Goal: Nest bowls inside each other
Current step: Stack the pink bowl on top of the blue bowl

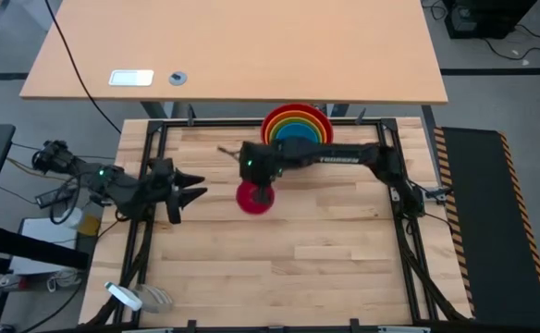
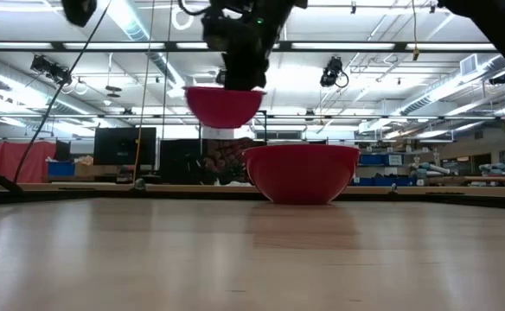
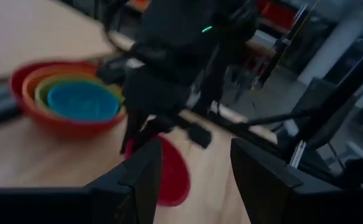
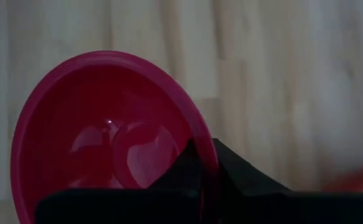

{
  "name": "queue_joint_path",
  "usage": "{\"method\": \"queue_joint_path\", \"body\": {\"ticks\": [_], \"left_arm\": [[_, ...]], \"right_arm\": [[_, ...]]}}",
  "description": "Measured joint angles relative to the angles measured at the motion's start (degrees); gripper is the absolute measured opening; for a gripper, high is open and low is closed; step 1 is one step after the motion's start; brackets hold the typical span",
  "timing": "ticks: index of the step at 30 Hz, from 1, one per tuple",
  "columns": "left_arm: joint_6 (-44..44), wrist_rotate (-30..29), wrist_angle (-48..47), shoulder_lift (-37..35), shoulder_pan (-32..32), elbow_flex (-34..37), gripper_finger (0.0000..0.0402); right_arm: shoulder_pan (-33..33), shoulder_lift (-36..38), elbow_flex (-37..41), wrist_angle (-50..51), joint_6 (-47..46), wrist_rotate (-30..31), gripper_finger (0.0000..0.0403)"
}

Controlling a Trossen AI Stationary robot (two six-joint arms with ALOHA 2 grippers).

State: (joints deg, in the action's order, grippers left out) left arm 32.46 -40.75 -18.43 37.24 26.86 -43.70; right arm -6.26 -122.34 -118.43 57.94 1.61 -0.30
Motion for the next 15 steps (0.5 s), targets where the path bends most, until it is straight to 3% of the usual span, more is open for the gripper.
{"method": "queue_joint_path", "body": {"ticks": [7,15], "left_arm": [[-8.6,0.3,12.2,0.3,-6.1,0.0,0.0192],[-6.6,11.8,16.2,1.3,-15.4,0.0,0.0192]], "right_arm": [[-6.4,6.4,0.0,2.5,1.3,0.0,0.0022],[-19.0,8.1,0.8,3.1,2.1,-0.3,0.0023]]}}
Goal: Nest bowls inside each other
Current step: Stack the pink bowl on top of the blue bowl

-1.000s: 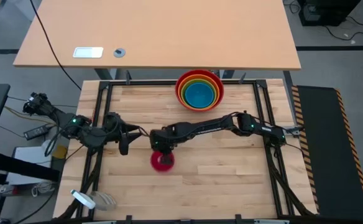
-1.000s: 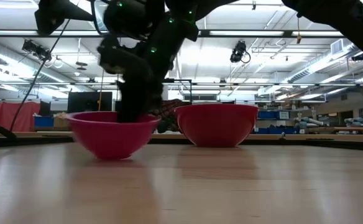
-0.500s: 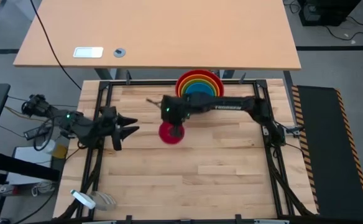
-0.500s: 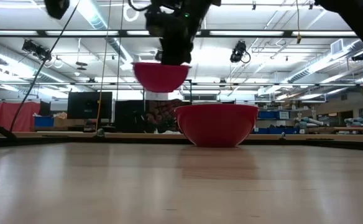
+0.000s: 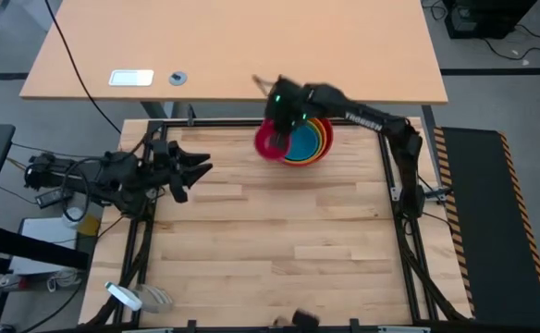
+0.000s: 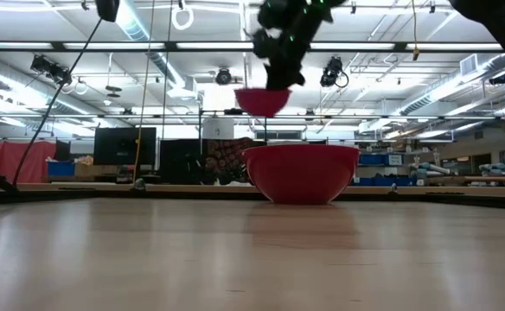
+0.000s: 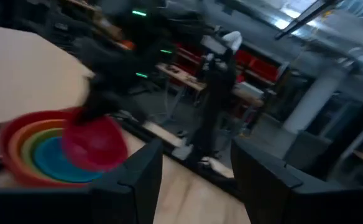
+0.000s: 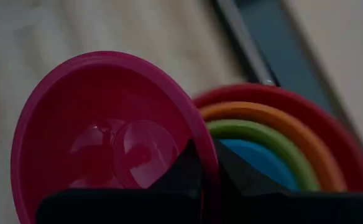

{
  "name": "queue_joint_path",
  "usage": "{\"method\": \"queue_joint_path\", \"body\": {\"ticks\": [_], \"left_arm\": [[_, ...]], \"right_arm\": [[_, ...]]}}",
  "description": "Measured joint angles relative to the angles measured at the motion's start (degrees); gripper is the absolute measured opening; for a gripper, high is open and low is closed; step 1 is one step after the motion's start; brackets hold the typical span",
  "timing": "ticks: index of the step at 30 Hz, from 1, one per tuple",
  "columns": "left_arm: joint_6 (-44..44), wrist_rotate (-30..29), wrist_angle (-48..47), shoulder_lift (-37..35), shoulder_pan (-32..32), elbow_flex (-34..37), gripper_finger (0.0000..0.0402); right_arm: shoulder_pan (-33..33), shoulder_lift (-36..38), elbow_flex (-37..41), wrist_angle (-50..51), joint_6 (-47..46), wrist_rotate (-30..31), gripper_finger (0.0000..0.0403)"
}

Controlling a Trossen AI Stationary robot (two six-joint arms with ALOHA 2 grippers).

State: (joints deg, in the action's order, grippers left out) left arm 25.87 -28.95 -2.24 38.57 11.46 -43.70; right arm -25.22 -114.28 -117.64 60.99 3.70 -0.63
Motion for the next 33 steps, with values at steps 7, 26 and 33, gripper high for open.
{"method": "queue_joint_path", "body": {"ticks": [7,26,33], "left_arm": [[3.8,3.2,3.4,4.3,0.4,0.0,0.0192],[12.4,1.6,4.3,11.0,0.2,0.1,0.0192],[12.1,1.6,4.2,11.0,0.2,0.1,0.0192]], "right_arm": [[-10.5,0.1,5.7,-2.2,-1.2,-2.2,0.0024],[-11.7,0.0,29.9,-16.9,-5.1,4.2,0.0039],[-11.0,0.0,30.5,-18.0,-4.2,4.2,0.0085]]}}
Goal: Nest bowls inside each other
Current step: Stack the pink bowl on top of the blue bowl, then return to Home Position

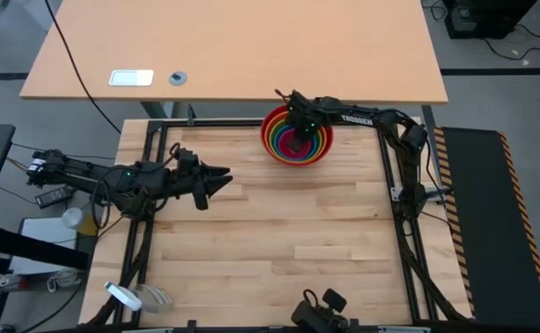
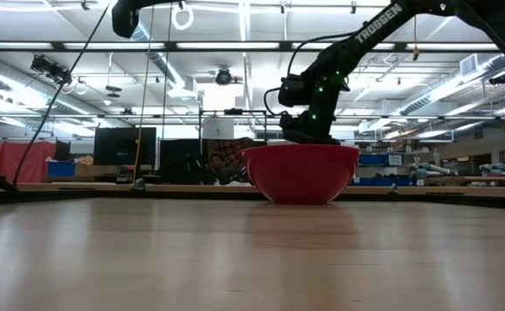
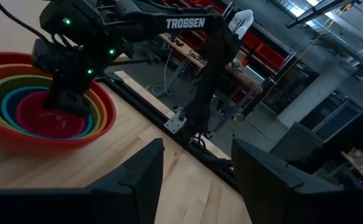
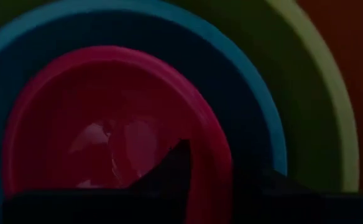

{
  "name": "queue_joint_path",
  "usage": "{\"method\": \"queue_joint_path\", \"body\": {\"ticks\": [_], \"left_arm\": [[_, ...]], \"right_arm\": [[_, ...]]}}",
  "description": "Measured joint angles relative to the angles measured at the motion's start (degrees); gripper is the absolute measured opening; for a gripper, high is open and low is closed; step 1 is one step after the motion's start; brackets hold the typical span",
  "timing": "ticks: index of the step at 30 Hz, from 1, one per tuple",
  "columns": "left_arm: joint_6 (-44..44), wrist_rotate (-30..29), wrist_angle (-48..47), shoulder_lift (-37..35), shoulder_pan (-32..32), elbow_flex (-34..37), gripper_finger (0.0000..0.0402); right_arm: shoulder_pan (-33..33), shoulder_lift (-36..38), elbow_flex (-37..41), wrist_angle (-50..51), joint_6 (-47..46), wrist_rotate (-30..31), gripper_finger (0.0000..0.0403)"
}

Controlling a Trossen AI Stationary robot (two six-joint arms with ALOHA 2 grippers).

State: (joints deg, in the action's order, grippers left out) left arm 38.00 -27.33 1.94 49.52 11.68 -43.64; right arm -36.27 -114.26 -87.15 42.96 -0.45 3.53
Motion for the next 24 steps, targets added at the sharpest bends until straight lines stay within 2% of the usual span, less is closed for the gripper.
{"method": "queue_joint_path", "body": {"ticks": [5,9,13,16,19,24], "left_arm": [[0.0,0.0,-0.6,0.0,0.0,0.0,0.0192],[0.0,0.3,-0.7,0.0,0.0,0.0,0.0192],[-0.1,1.5,-0.9,0.0,0.0,0.0,0.0192],[-0.2,3.0,-2.7,-0.2,0.0,0.0,0.0192],[-0.5,3.5,-4.8,-1.1,0.0,0.0,0.0192],[-4.7,2.3,-5.8,-3.8,-1.4,0.0,0.0192]], "right_arm": [[0.0,0.0,-1.9,3.5,0.4,-0.4,0.0146],[-0.4,0.0,-7.0,7.9,0.8,2.0,0.0196],[-1.5,0.0,-13.2,9.9,1.4,0.6,0.0232],[-2.2,0.9,-16.8,11.0,1.4,-1.6,0.0244],[-2.4,5.2,-17.1,8.5,1.4,-3.3,0.0245],[-2.0,15.6,-12.9,2.1,-0.8,-6.9,0.0237]]}}
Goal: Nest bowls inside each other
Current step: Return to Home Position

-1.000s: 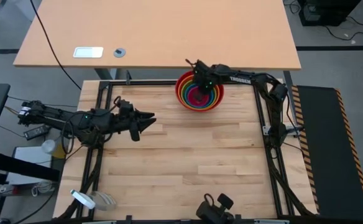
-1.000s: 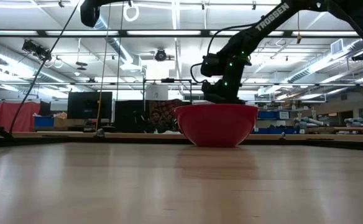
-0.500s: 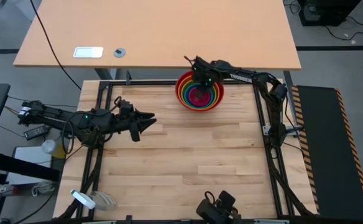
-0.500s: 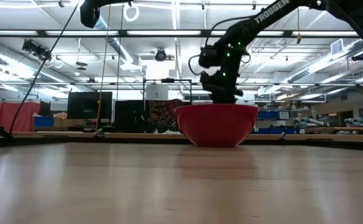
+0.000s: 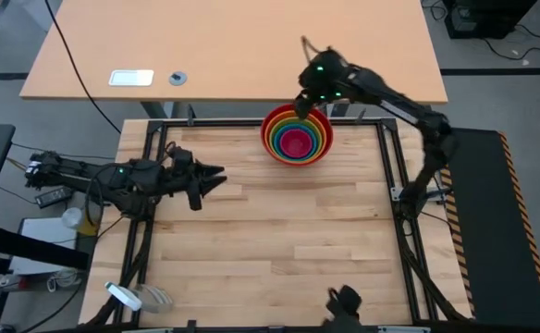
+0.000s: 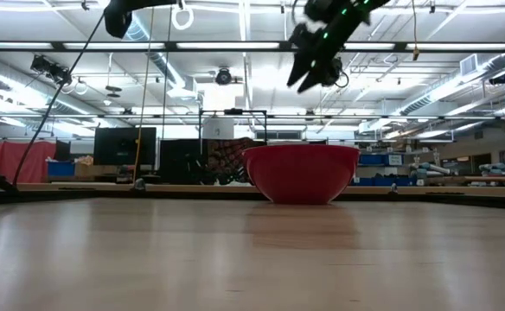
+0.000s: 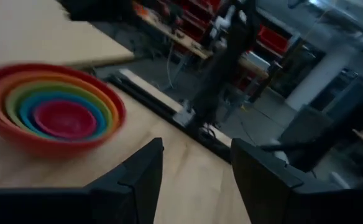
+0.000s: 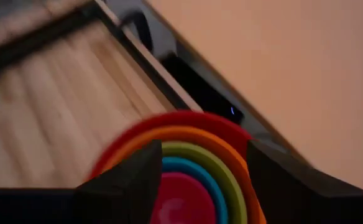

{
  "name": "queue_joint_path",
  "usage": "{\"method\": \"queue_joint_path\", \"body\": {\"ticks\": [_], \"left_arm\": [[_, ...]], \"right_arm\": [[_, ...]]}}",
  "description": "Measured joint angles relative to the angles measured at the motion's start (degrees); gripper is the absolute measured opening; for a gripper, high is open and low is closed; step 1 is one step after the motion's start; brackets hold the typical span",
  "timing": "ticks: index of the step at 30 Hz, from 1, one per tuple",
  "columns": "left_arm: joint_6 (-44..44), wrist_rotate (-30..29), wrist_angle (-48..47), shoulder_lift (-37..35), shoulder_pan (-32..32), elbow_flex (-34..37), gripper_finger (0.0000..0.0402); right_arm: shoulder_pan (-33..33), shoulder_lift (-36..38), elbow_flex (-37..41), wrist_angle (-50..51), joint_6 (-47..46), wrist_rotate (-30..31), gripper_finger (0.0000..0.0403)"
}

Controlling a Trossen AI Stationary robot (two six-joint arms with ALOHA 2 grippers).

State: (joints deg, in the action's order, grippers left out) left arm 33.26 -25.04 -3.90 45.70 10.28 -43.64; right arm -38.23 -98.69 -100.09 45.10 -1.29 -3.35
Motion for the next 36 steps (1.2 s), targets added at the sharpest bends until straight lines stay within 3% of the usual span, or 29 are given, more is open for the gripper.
{"method": "queue_joint_path", "body": {"ticks": [5,11,14,20,29,36], "left_arm": [[-3.3,1.0,-4.3,-3.1,-7.0,0.0,0.0192],[-6.3,12.3,-4.8,-6.3,-18.9,0.0,0.0192],[-7.7,15.0,-6.9,-7.3,-23.5,0.0,0.0192],[-10.6,14.9,-9.3,-10.5,-25.8,0.9,0.0191],[-3.7,14.6,6.5,-23.9,-24.9,21.7,0.0174],[0.7,12.5,10.1,-33.7,-24.9,33.0,0.0148]], "right_arm": [[2.9,11.4,9.2,-5.4,-2.7,1.5,0.0235],[6.5,26.0,25.9,-15.3,-8.5,6.7,0.0235],[6.9,33.1,33.8,-20.3,-11.6,7.2,0.0235],[8.9,46.9,48.0,-30.7,-18.1,9.4,0.0235],[14.7,60.6,64.9,-49.1,-24.4,12.8,0.0235],[14.9,66.1,72.3,-52.6,-29.7,13.2,0.0235]]}}
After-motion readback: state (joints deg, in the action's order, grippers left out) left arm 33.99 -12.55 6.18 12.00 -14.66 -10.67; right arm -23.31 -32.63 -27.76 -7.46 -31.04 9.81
